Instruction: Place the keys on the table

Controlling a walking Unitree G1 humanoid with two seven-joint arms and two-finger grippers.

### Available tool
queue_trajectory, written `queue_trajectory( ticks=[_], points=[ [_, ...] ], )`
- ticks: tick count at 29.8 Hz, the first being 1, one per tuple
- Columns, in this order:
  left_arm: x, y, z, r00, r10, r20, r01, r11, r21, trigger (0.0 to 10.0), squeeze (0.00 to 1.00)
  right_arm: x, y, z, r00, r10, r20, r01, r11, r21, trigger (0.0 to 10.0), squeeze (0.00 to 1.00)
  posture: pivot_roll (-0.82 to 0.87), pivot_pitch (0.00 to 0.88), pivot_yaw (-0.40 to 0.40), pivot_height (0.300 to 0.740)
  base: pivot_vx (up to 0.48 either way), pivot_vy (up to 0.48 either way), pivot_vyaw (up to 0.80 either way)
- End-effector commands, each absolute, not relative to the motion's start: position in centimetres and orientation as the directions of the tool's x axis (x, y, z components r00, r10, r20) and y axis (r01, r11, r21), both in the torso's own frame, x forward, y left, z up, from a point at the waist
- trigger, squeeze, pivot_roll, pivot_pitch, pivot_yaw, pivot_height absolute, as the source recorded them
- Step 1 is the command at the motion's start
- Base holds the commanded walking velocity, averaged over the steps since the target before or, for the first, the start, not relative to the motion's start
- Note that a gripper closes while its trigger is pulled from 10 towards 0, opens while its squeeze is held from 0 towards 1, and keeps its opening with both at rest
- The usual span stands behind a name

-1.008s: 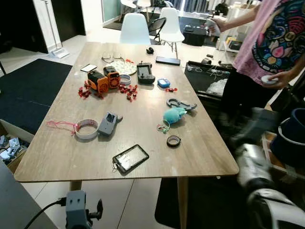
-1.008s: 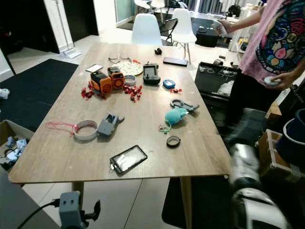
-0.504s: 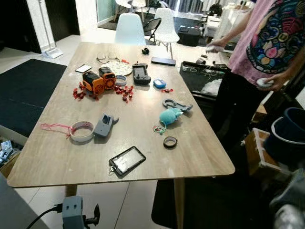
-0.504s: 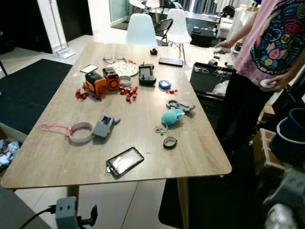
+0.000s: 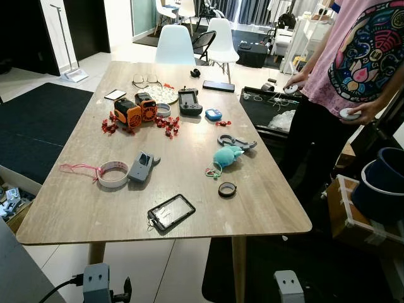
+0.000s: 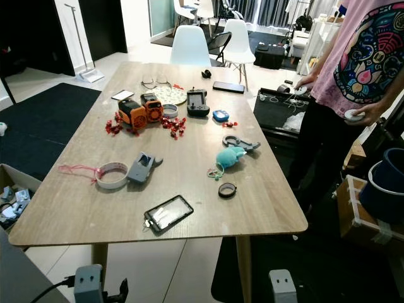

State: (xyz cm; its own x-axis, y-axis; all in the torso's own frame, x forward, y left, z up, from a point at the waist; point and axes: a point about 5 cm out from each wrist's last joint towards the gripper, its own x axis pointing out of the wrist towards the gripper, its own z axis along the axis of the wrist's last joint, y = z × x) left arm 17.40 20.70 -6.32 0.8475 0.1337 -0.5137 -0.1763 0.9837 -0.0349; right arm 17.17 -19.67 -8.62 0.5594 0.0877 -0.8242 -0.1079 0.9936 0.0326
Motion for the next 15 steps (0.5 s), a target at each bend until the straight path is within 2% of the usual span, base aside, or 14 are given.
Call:
queue_trajectory(
  ticks=[1,5,10,15],
  points=[
    [17.1,20.3,-6.7,0.835,0.119,-0.537,-0.164,0.986,-0.037,10.0,0.0,17.2,-19.6,-8.6,0.56,0.088,-0.824,-0.142,0.99,0.009,10.0,0.0,0.09,0.023,-0.087,0.74,0.0,0.0,0.0],
    [17.3,20.2,-6.6,0.838,0.111,-0.534,-0.155,0.987,-0.038,10.0,0.0,17.3,-19.2,-8.6,0.556,0.099,-0.825,-0.175,0.985,0.0,10.0,0.0,0.1,0.025,-0.069,0.74,0.0,0.0,0.0],
    [17.7,20.9,-6.3,0.842,0.077,-0.534,-0.102,0.995,-0.018,10.0,0.0,16.7,-19.1,-8.9,0.562,0.063,-0.825,-0.098,0.995,0.01,10.0,0.0,0.1,0.03,-0.018,0.74,0.0,0.0,0.0],
    [17.9,21.1,-6.2,0.841,0.062,-0.538,-0.082,0.997,-0.014,10.0,0.0,16.3,-19.0,-9.1,0.56,0.053,-0.827,-0.08,0.997,0.009,10.0,0.0,0.1,0.033,-0.013,0.74,0.0,0.0,0.0]
  ],
)
